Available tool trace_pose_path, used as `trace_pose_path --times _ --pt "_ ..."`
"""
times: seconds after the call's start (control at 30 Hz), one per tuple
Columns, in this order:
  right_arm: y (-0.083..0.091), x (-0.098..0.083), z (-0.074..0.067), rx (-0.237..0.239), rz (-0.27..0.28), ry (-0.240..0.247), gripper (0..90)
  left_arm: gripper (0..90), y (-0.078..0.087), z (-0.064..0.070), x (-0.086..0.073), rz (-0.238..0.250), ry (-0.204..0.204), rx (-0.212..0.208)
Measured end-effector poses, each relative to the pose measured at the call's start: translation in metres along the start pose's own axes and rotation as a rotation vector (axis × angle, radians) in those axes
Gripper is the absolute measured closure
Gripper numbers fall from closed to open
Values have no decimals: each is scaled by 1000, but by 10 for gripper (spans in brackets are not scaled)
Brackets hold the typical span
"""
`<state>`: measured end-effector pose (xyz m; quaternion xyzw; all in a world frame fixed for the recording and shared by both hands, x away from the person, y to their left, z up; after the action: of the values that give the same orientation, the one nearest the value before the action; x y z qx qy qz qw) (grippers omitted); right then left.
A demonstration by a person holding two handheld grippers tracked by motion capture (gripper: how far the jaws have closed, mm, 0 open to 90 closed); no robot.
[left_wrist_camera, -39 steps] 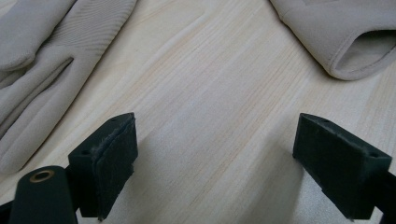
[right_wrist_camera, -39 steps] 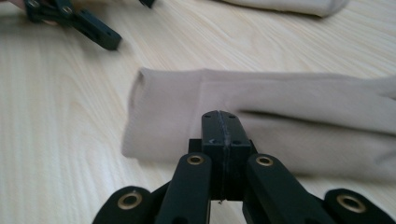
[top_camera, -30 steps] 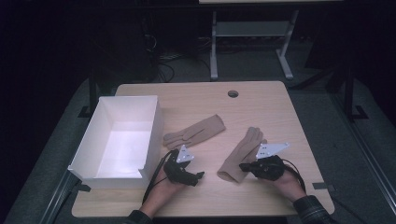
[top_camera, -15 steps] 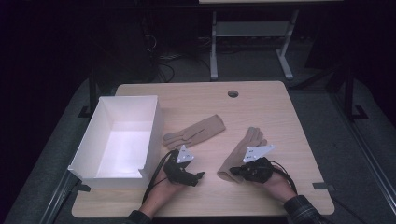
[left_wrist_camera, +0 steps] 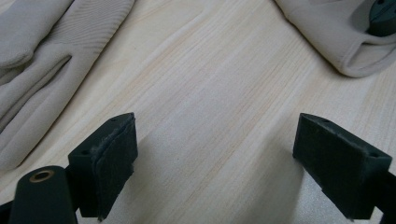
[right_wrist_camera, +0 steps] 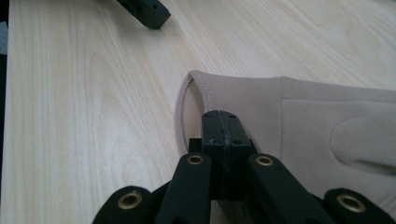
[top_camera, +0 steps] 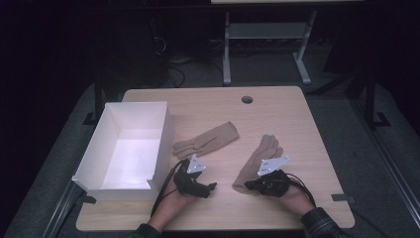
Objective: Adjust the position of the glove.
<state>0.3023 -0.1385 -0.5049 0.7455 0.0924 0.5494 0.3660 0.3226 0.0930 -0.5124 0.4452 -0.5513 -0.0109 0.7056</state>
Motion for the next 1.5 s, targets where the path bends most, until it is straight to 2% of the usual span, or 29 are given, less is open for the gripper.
trace_pose_path --times 0.23,0.73,0.9,1.03,1.1,1.2,1.27,1.4,1.5 --pt "12 -9 1 -4 -13 -17 900 132 0 0 0 0 -5 3" --pt "43 -33 6 -45 -36 -41 899 132 0 2 0 8 18 2" --pt "53 -41 9 -60 -35 -66 899 132 1 1 -1 -2 7 3" --pt "58 -45 11 -63 -31 -67 899 132 1 1 -1 -4 4 3" --pt "58 -43 12 -58 -25 -66 899 132 1 1 -1 -2 6 3" --pt "62 -33 17 -68 15 -73 899 132 0 2 0 8 18 3" --pt "61 -26 26 -90 31 -70 899 132 1 0 0 1 0 4" --pt "54 -14 48 -126 53 -98 900 132 1 0 0 0 3 3" --pt "51 -9 56 -144 55 -98 900 132 1 0 0 0 2 3"
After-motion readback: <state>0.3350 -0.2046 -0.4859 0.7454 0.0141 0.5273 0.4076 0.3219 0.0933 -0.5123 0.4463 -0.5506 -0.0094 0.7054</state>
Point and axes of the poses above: each handheld gripper's, and its own axes: y roughly backward along the jaws, x roughly out of its top, z roughly to its right, the point moved 5 cm from there along -y, roughly forward along the jaws, and after that the axes turned 4 degrees about z, right-handed, at the moved point
